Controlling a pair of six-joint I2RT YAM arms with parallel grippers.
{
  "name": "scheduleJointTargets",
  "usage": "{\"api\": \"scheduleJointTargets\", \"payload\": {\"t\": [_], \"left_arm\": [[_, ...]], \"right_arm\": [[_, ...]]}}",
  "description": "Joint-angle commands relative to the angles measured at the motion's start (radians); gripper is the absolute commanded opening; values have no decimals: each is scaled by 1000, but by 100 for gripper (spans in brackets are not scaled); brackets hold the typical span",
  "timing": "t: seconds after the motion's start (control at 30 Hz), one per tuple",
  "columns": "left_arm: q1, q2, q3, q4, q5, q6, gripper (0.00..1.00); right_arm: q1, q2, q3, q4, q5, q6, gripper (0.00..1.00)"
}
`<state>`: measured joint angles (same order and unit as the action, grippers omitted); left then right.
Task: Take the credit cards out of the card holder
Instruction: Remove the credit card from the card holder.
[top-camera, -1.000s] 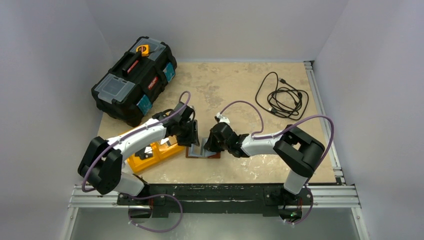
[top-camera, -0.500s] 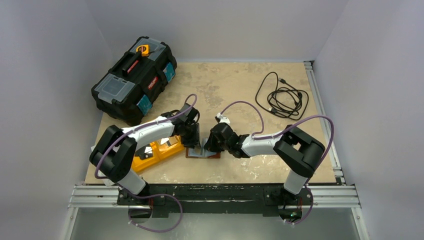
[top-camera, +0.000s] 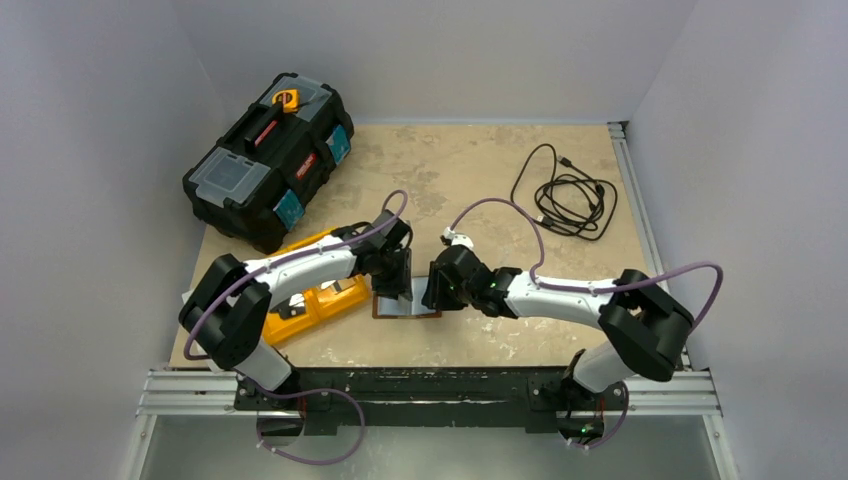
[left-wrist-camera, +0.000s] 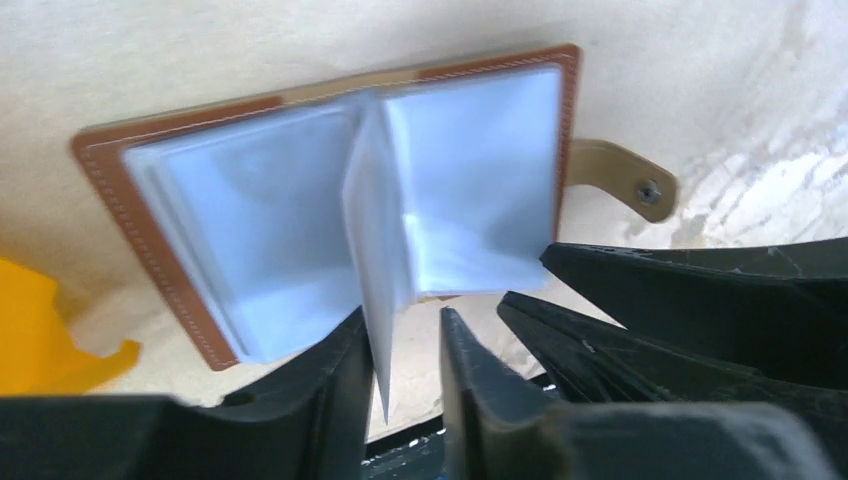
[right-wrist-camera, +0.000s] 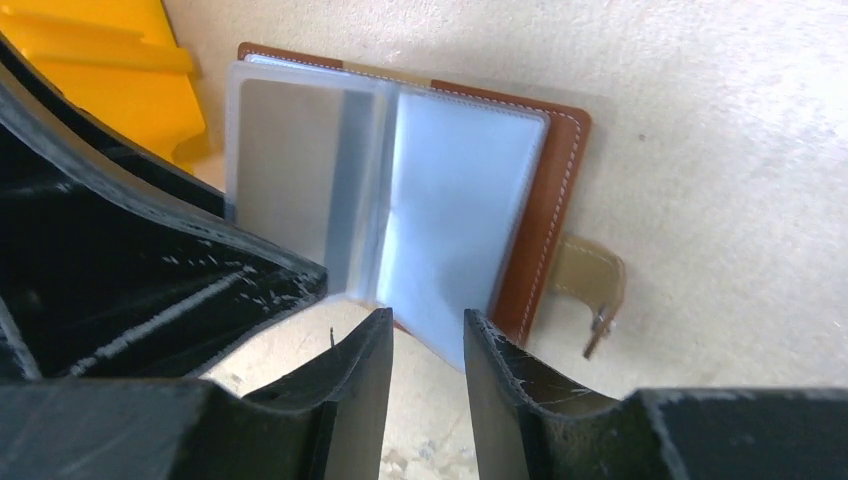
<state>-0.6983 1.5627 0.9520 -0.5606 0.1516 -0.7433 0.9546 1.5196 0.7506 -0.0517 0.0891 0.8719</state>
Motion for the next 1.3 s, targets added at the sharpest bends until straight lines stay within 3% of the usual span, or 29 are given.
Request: {"api": "scheduleJointTargets", "payload": {"t": [0.0,0.13,0.43,0.7,0.83,1.1,1.27], "left_arm": [[-58,26,90,-2,-12,-33,33],[-90,78,152,5,7,-49,43],[-96,182,232,21,50,-58,49],[-14,49,159,1,15,-56,51],[37,9,100,16,45,-42,47],[65,7,23,89,104,-50,28],[66,35,18,107,114,-42,25]], "right_arm": [[3,-75,9,-117,50,-15,33],[2,-142,-25,-145,79,3,32],[2,-288,-86,-203,118,31,32],[4,-175,2,-133,84,-24,24],[4,-88,72,-116,77,-50,20],[3,46,133,-104,79,-46,11],[-8,98,112,-113,109,-31,7]]}}
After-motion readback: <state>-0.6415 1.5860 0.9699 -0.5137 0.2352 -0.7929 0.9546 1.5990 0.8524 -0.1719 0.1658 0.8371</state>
